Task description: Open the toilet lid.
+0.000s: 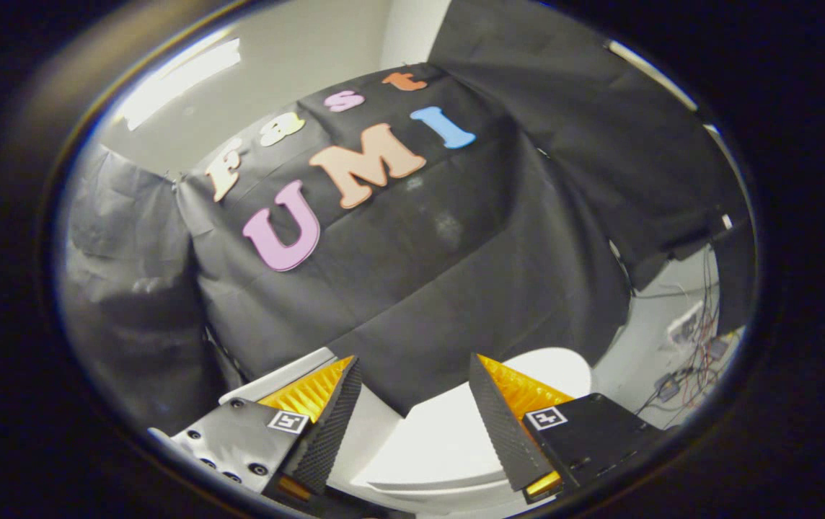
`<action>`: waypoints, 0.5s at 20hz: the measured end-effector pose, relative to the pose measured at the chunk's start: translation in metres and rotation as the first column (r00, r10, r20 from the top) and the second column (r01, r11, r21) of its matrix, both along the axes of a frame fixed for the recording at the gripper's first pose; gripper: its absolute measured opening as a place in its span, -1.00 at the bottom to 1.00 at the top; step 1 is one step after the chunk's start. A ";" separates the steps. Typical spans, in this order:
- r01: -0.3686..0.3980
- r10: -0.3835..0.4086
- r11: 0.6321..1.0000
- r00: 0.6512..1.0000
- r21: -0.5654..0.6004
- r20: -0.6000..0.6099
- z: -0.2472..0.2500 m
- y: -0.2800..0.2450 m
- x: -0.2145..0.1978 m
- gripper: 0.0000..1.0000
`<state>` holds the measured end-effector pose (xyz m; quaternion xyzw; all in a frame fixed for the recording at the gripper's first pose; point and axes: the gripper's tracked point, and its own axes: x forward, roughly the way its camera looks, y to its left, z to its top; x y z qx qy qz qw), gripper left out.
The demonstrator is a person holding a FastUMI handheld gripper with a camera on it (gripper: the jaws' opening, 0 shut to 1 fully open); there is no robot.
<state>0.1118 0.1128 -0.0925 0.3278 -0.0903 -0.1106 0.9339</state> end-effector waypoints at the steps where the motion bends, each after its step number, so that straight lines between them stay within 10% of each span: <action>1: 0.011 -0.011 0.999 1.000 0.035 -0.008 -0.010 0.002 -0.002 0.87; 10: 0.093 -0.078 0.942 0.995 0.322 -0.061 -0.083 0.039 -0.018 0.86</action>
